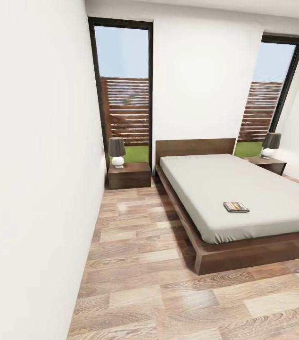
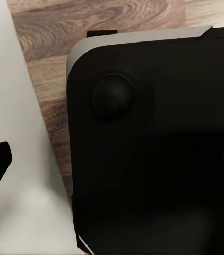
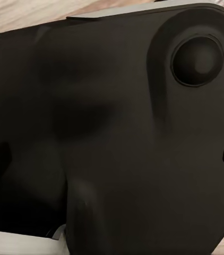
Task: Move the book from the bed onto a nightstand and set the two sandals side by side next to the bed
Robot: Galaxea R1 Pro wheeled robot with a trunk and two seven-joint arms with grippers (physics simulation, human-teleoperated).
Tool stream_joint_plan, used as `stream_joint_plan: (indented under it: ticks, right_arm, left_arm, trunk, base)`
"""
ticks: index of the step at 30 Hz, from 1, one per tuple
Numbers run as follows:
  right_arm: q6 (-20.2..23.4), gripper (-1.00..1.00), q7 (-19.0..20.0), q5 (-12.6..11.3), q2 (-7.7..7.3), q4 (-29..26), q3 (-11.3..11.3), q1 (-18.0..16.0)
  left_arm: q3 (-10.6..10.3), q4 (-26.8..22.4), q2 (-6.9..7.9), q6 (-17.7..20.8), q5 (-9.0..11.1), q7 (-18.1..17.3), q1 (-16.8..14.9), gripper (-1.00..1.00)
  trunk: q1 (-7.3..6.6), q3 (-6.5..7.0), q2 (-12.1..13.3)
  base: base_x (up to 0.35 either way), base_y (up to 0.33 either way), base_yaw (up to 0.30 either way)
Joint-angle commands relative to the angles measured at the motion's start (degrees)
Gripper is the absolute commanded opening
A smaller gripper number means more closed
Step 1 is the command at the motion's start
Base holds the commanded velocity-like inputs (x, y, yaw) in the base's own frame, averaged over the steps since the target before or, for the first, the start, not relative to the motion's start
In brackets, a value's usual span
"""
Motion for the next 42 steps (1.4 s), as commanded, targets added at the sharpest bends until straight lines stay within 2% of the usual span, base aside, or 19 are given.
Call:
stream_joint_plan:
  ticks: [1, 37, 42]
  right_arm:
    - [-0.2, 1.00, 0.1, -0.1, 0.01, 0.1, -0.4, 0.0]
    - [-0.3, 1.00, 0.1, -0.1, 0.01, -0.2, -0.3, 0.0]
    - [-0.2, 1.00, 0.0, 0.0, -0.02, -1.8, -0.2, -0.1]
  left_arm:
    - [-0.1, 0.1, 0.01, -0.2, -0.1, 0.0, 0.0, 1.00]
    - [-0.1, 0.0, -0.08, -0.2, -0.1, 0.0, 0.0, 1.00]
    - [0.0, 0.0, -0.12, -0.2, -0.1, 0.0, -0.1, 1.00]
  trunk:
    - [0.00, -0.06, 0.0]
    - [0.00, -0.06, 0.0]
    - [0.00, -0.06, 0.0]
  base:
    - [0.000, 0.020, 0.000]
    - [0.000, 0.029, 0.000]
    - [0.000, 0.000, 0.000]
